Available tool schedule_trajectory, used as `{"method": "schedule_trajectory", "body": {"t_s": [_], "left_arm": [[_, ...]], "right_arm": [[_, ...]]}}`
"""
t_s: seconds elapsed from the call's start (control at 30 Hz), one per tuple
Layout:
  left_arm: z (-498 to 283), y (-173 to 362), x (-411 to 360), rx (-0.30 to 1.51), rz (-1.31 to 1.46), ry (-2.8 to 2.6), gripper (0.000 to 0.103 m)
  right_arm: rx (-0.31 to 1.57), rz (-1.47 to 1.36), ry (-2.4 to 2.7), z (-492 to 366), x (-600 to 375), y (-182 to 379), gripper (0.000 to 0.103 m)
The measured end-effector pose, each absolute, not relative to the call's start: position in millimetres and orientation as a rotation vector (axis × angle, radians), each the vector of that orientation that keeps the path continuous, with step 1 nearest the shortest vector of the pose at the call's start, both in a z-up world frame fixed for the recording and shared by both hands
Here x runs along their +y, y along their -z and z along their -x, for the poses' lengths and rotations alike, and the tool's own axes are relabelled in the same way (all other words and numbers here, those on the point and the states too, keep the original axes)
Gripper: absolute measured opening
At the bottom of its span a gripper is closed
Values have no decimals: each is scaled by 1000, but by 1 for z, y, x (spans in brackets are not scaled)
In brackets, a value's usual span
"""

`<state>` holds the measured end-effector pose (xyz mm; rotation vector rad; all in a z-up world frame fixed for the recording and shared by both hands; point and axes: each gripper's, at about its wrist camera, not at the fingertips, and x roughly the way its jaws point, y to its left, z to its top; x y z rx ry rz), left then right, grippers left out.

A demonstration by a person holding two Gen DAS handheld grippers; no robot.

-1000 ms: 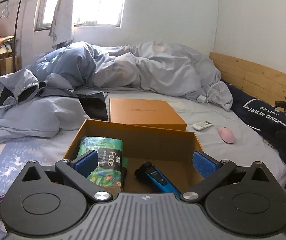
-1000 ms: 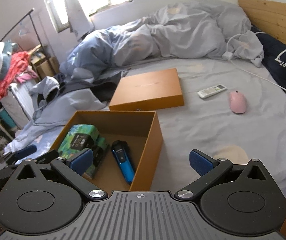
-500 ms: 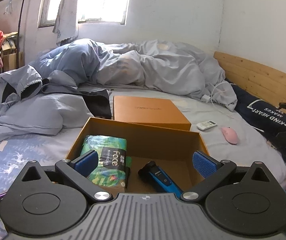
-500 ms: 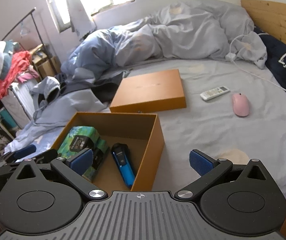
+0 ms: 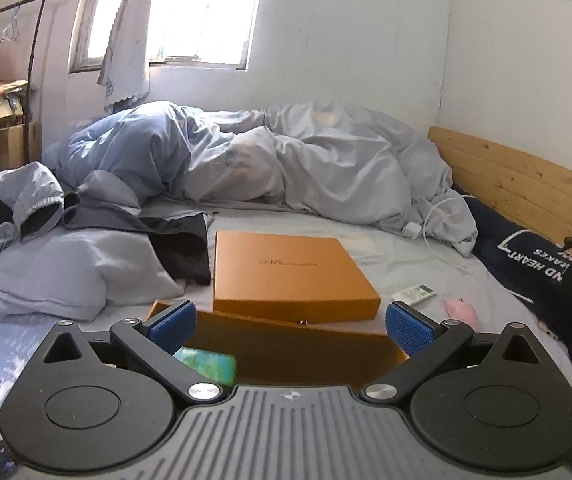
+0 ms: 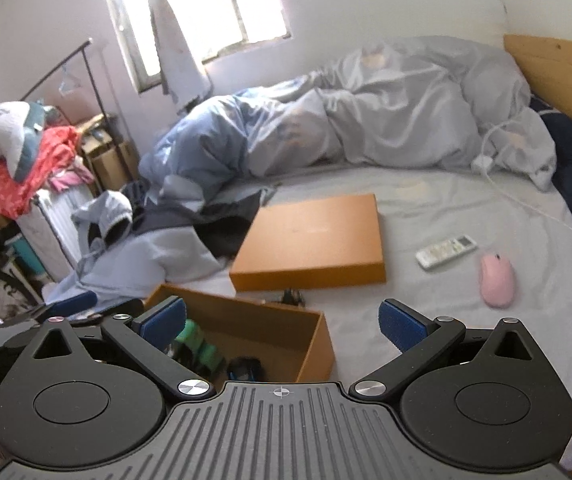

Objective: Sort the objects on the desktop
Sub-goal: 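Move the left gripper toward the flat orange lid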

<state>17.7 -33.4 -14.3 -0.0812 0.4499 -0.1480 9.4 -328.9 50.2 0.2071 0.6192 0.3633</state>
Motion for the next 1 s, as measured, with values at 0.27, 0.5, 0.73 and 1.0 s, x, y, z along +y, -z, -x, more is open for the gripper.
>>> {"method": "schedule_trajectory", "body": {"t_s": [0.27,0.5,0.73,1.0], "left_arm": [[-61,7,-40,451,82,138,103],[-111,17,-47,483,69,112,103],[-160,33,-49,534,64,73,103],[-213,50,-45,618,88,23,103]], "right_arm": [[610,-222,-402,-64,-337,-61,103],[668,-282,-410,-123,-348,-48,103],[728,-310,-417,-176,-350,-24,103],[780,-327,-428,-226,-348,3,103]]}}
